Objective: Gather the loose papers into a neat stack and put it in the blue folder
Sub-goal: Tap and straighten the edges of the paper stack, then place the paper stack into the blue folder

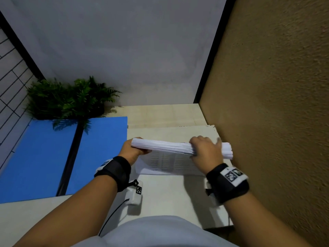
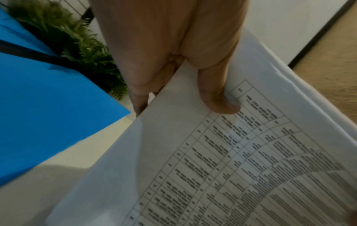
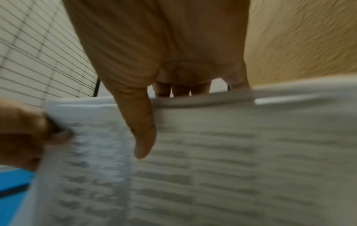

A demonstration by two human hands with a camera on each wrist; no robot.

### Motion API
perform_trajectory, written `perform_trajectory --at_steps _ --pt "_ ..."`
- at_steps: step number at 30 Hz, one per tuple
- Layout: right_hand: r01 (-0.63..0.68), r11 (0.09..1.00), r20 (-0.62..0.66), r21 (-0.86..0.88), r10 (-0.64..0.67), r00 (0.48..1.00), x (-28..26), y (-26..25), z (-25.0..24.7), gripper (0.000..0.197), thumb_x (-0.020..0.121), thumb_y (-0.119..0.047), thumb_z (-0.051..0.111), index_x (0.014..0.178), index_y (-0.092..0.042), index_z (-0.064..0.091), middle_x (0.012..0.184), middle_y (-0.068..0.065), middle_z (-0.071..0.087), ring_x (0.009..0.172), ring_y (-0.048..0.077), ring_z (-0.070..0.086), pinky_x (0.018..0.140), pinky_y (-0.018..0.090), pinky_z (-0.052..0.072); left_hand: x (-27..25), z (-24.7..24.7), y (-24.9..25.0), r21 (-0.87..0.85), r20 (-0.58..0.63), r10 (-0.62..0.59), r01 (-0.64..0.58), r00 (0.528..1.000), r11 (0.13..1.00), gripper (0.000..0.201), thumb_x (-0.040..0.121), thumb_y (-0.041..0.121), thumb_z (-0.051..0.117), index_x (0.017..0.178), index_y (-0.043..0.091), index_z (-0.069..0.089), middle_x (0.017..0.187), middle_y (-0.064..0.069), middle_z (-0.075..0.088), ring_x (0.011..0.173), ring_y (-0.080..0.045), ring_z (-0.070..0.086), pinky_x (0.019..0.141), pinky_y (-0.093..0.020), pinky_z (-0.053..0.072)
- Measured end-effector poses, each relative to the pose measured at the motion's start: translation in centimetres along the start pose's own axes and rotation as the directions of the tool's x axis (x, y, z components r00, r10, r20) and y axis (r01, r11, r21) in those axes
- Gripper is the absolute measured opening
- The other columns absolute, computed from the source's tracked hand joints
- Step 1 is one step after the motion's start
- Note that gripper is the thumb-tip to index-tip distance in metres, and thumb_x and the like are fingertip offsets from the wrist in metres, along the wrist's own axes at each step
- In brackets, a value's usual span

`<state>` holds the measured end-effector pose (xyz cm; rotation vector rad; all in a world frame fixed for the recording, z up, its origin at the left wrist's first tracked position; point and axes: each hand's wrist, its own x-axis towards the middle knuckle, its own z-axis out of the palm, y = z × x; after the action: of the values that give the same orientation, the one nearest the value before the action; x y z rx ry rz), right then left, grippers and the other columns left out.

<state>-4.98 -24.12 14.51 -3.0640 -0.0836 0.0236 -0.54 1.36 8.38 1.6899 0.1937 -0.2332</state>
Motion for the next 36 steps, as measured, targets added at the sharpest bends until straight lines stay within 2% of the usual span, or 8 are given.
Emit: perform_trajectory --at_steps 3,7,12,16,19,24,31,36 --pt "0.131 0.986 -0.04 0.107 -0.127 0.991 0.9 -3.5 0.1 0.023 0.083 -0.013 0.055 0.103 -0.024 0.06 0.097 -0.002 0.067 0.096 0.025 0.063 0.085 0.036 0.043 -0.7 0.7 1.8 0.012 0.018 0.068 -0.068 0.998 0.998 0.02 0.071 -0.006 0.079 0.085 0.001 0.067 0.077 -0.005 0.066 0.078 -0.02 0.06 0.062 -0.013 0.049" --pt "0.0 0.892 -0.124 0.452 0.063 0.99 1.9 -2.3 -2.0 0.016 0.08 -0.011 0.061 0.072 -0.024 0.06 0.072 -0.003 0.065 0.076 0.025 0.063 0.062 0.028 0.042 -1.1 -0.5 4.7 0.025 0.006 0.155 -0.156 0.988 0.988 0.024 0.066 0.003 0.086 0.084 0.006 0.071 0.08 0.002 0.073 0.07 -0.007 0.065 0.062 -0.018 0.056" --pt "-0.055 0.098 0.026 0.994 0.284 0.959 0.7 2.0 -4.3 0.023 0.076 0.006 0.071 0.083 -0.017 0.071 0.086 0.008 0.072 0.084 0.029 0.068 0.082 0.044 0.057 -1.2 -2.4 7.6 -0.105 -0.054 0.231 -0.236 0.971 0.966 0.038 0.063 -0.002 0.086 0.098 0.004 0.071 0.089 -0.002 0.075 0.082 -0.016 0.069 0.078 -0.03 0.059" --pt "-0.047 -0.105 0.075 0.993 0.284 0.956 0.0 2.5 -2.7 0.043 0.061 -0.016 0.085 0.102 -0.013 0.071 0.104 0.009 0.074 0.102 0.03 0.069 0.081 0.039 0.058 -2.1 0.4 10.0 -0.268 0.036 0.281 -0.262 0.959 0.927 0.045 0.062 0.002 0.085 0.103 0.018 0.072 0.101 -0.002 0.077 0.097 -0.017 0.072 0.08 -0.031 0.059" --pt "-0.085 -0.105 0.111 0.991 0.277 0.955 -0.2 2.4 -1.7 0.071 0.033 -0.037 0.095 0.096 -0.015 0.073 0.104 0.009 0.075 0.101 0.03 0.069 0.084 0.043 0.057 -2.6 2.3 10.2 -0.247 0.044 0.238 -0.22 0.97 0.944 0.048 0.065 0.004 0.086 0.109 0.016 0.07 0.107 -0.006 0.075 0.1 -0.018 0.07 0.08 -0.029 0.059" --pt "-0.097 -0.104 0.118 0.99 0.214 0.97 -0.4 2.7 -2.3 0.06 0.045 -0.014 0.09 0.101 -0.012 0.07 0.103 0.01 0.072 0.103 0.03 0.067 0.091 0.045 0.055 -3.4 4.0 8.5 -0.21 0.018 0.157 -0.15 0.987 0.966 0.046 0.064 0.008 0.087 0.107 0.009 0.072 0.101 -0.004 0.076 0.098 -0.021 0.07 0.078 -0.027 0.057" --pt "-0.036 -0.094 0.049 0.995 0.145 0.988 -0.7 3.9 -3.8 0.041 0.066 0.008 0.078 0.097 -0.018 0.069 0.096 0.004 0.074 0.088 0.01 0.071 0.073 0.026 0.058 -4.5 4.7 9.3 -0.245 -0.019 0.163 -0.163 0.986 0.956 0.044 0.062 0.006 0.088 0.101 0.003 0.068 0.095 -0.005 0.074 0.09 -0.016 0.07 0.075 -0.027 0.057" --pt "-0.276 -0.011 0.276 0.961 0.075 0.958 -1.2 4.0 -0.8 0.05 0.054 0.0 0.086 0.098 -0.015 0.069 0.106 0.013 0.07 0.111 0.031 0.061 0.091 0.048 0.054 -4.7 6.1 5.0 -0.152 -0.009 -0.053 0.051 0.999 0.987 0.044 0.061 -0.005 0.086 0.099 0.01 0.069 0.101 -0.007 0.071 0.107 -0.028 0.064 0.086 -0.038 0.056"
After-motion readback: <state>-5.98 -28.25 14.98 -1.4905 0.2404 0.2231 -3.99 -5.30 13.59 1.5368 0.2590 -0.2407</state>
